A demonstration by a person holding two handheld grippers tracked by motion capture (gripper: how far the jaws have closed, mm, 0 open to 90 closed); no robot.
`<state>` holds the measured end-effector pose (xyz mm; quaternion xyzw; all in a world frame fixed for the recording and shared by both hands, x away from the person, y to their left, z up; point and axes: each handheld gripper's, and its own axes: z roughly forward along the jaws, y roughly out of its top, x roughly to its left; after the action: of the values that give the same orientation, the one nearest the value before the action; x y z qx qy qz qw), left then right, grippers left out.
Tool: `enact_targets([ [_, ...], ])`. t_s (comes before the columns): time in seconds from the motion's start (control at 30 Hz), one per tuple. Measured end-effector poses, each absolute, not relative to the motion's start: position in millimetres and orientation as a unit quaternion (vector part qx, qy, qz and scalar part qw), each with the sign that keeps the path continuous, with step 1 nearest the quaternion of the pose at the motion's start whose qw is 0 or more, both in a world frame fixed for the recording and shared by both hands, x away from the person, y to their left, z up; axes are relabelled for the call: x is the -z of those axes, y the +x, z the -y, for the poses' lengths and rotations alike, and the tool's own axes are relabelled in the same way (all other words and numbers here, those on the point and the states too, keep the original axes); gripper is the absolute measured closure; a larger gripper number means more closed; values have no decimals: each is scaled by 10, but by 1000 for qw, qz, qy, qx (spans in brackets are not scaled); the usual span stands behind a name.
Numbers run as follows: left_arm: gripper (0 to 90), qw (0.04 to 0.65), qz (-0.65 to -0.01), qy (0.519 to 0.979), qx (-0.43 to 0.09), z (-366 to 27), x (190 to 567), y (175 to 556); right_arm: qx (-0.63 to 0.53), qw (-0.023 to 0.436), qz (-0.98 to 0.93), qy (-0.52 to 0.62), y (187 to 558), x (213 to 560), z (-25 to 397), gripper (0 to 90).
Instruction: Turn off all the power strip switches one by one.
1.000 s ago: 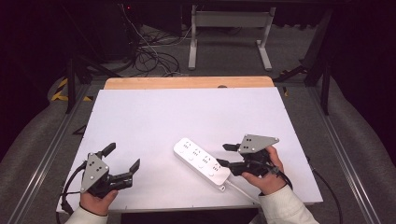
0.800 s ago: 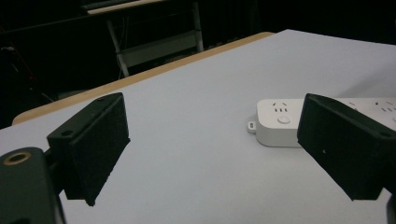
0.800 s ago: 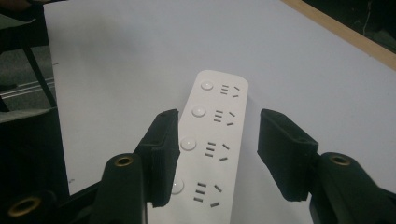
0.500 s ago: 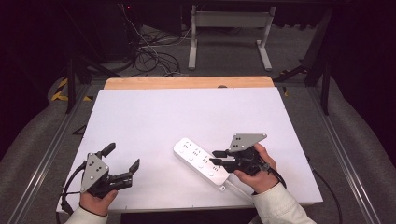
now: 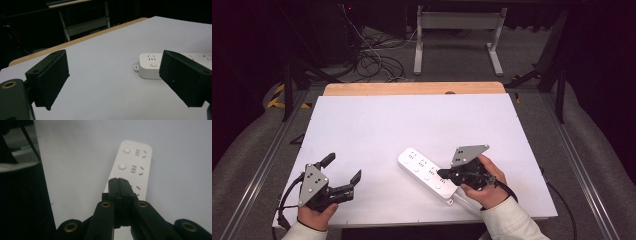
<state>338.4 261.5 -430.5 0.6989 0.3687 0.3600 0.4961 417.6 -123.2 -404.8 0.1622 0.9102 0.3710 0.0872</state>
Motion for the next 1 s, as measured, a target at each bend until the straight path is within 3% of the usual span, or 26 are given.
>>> enact_targets([
  [0.4,97,491,-371,704,-354,-2612,4315,3396,-310,56,-935,163,4238,4222,1056,900],
  [1.0,100,490,-371,704,-355,-2616,4313,3391,-283,49,-942,170,4267,4393,993,900],
])
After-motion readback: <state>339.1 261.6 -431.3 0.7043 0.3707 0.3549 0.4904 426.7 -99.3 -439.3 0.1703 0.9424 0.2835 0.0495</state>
